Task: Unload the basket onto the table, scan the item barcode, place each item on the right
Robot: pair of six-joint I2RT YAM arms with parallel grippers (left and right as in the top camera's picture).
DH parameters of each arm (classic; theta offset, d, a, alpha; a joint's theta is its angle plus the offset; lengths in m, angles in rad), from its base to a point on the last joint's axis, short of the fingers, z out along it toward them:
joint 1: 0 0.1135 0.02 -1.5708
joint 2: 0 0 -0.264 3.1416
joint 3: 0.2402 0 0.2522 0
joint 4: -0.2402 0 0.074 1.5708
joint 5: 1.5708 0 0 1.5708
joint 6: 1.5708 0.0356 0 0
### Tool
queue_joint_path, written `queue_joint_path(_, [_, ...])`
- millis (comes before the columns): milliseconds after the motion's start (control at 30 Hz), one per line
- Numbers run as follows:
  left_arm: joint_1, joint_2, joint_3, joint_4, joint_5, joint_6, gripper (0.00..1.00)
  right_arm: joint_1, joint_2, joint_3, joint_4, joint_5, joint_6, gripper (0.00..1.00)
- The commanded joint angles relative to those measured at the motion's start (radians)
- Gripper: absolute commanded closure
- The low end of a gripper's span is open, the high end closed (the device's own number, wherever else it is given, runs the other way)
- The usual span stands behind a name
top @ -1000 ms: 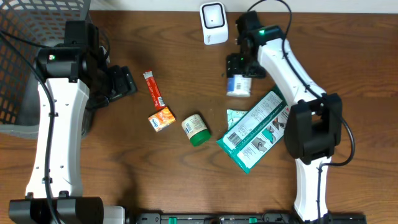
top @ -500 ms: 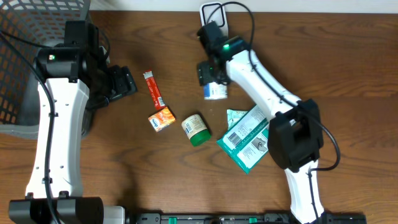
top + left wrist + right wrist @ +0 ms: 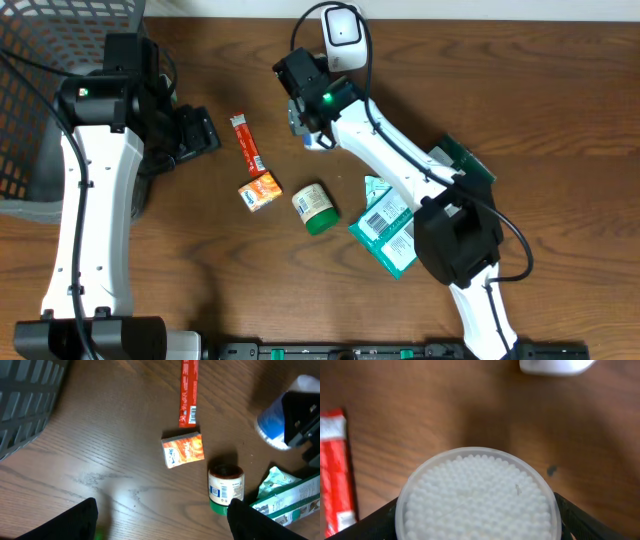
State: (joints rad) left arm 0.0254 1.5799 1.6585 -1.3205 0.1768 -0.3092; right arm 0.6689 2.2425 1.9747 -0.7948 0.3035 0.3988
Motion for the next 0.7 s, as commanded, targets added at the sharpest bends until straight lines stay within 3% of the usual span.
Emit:
queue_joint_path(0, [0.000,-0.016,0.011,-0.003,-0.006,0.010,0.16,0.031,-0.036,-0.047,0.068,0.090,0.016,0.41])
queue_joint_path(267, [0.000,-0.016,0.011,-0.003,-0.006,0.010,0.16,0.058,-0.036,-0.243,0.273,0.093,-0.039,0.41])
queue_joint_path(533, [0.000,-0.016,0.011,-0.003,-0.006,0.010,0.16,0.071,-0.049,-0.253,0.202,0.132,-0.055,0.34])
queue_joint_path(667, [0.000,-0.016,0.011,-0.003,-0.006,0.010,0.16,0.070,-0.091,-0.253,0.183,0.129,-0.055,0.37])
